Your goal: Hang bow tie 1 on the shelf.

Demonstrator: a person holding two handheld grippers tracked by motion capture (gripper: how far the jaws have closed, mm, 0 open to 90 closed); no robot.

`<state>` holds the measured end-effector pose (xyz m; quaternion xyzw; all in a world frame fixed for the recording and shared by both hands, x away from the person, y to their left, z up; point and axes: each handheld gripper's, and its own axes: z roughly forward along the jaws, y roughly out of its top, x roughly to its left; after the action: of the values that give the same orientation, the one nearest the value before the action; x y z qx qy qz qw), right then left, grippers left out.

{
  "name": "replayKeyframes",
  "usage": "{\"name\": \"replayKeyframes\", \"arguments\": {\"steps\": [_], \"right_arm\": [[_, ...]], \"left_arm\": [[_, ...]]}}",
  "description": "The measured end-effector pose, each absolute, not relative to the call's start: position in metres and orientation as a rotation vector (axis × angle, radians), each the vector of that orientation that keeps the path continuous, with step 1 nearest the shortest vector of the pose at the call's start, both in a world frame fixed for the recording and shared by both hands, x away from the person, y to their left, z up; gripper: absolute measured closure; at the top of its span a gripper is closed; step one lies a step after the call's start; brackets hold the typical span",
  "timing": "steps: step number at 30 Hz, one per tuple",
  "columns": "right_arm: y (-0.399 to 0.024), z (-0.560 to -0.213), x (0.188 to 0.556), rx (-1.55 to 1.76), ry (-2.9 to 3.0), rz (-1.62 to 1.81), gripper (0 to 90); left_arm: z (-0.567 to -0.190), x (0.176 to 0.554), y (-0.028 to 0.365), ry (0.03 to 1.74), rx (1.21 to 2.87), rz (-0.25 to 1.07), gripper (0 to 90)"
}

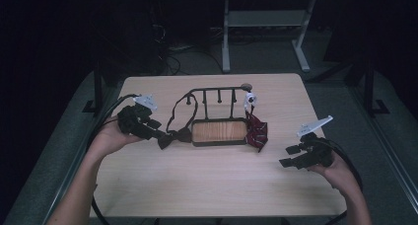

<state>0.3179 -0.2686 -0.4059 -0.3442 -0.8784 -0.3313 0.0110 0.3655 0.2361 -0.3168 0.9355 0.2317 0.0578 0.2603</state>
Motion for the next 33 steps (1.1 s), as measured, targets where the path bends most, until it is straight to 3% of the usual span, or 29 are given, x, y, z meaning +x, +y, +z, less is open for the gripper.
{"name": "replayKeyframes", "arguments": {"steps": [33], "right_arm": [[-0.272,-0.41,0.319,-1.084,-2.736,-1.029,36.6]], "left_arm": [[-0.349,0.344,0.239,0.609,2.533,0.134,47.8]]}}
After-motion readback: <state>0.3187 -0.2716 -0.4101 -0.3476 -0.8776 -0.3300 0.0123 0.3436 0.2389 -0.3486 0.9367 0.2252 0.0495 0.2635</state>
